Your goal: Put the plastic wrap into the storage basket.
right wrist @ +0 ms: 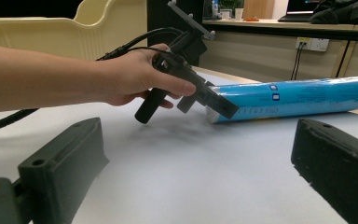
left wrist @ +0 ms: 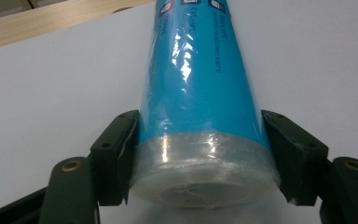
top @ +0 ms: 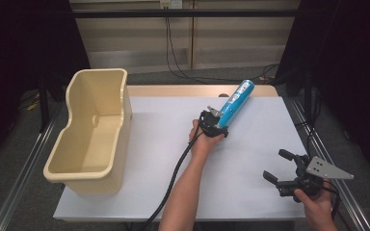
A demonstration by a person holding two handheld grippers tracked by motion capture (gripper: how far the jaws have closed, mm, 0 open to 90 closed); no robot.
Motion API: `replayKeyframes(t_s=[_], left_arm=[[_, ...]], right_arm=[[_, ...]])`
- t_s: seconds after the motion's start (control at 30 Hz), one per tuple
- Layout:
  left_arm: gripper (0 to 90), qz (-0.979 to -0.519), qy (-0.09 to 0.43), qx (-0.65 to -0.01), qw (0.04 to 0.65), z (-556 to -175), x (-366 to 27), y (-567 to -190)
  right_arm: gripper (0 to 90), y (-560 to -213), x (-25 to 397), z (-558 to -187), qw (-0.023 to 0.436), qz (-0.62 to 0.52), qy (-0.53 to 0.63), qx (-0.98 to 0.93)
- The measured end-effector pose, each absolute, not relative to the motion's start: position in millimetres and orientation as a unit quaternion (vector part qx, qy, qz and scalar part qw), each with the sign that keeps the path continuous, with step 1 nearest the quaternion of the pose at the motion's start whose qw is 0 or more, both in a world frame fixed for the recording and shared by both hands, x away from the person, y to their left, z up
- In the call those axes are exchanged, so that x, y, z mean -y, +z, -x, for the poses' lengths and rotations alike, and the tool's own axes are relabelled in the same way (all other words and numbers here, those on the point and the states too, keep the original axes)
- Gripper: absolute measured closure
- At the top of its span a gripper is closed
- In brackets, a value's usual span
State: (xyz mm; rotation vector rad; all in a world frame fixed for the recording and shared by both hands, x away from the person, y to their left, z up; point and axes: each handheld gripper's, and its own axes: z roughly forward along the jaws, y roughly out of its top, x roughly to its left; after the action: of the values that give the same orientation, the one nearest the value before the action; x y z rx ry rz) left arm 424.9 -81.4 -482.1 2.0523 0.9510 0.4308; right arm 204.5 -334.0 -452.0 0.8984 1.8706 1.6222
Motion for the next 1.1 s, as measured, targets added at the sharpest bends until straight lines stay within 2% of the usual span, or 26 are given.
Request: replayKeyframes(t_s=[0.4,1.1], left_arm=[[32.3,-0.826,0.153,-0.378,0.389,-412.4,61.2,-475.9],[32.3,-0.839,0.133,-0.359,0.387,-351.8,-27.5,-471.6]], right_arm=[[2.2,-452.6,333.7,-205.0,0.250,-0.328,0.594,-0.690],[2.2,-453.8,329.9,-204.6,0.246,-0.328,0.592,-0.694]])
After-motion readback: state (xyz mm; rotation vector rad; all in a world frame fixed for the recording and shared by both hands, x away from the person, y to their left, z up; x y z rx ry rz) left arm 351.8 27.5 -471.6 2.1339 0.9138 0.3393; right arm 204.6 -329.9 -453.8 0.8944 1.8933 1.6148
